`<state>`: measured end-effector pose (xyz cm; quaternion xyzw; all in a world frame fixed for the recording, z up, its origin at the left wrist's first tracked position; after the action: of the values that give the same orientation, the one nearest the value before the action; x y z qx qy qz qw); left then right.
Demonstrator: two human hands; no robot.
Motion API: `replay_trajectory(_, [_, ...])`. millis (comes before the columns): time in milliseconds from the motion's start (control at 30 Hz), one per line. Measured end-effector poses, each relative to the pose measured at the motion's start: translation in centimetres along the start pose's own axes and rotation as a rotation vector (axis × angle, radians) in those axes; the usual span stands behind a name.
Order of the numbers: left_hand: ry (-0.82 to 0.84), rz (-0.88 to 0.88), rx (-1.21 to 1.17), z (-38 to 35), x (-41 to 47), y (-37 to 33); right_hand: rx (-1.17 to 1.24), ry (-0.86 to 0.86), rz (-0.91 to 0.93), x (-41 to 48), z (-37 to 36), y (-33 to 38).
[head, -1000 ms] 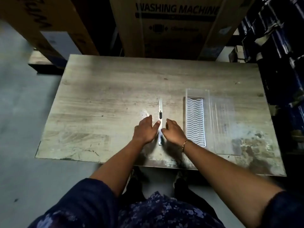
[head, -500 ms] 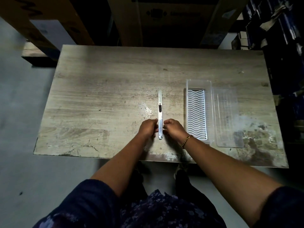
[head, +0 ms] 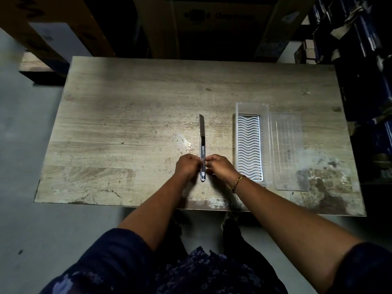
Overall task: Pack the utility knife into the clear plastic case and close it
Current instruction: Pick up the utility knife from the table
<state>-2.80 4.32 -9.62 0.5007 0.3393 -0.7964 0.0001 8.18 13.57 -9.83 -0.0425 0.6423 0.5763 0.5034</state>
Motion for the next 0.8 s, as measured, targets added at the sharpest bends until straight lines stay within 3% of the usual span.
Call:
replay_trajectory(367, [-0.164,-0.003,0.18,0.5,-0.1,-1.1,0.065,0.025,-0.002,-0.1,0.0,0.5])
replay_trajectory(633, [-0.07,-0.011,0.147,0.8,0.2,-1.1,0.022,0.031,0.032,0.0,0.3,1.3])
replay_trajectory(800, [0.008,0.042,-0.004,0.8,-0.2,-0.8,0.102,0.017,-0.003,-0.5,1.0,1.8])
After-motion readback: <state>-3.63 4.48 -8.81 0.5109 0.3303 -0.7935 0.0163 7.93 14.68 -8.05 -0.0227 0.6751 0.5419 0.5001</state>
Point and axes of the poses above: each hand's wrist, its own x-axis towards the middle knuckle, its own z-axis out of the back of the hand, y = z × x, the point moved 8 cm from there along x, towards the middle knuckle, and after that the axes turned 5 degrees about z, right-handed, at the moved point
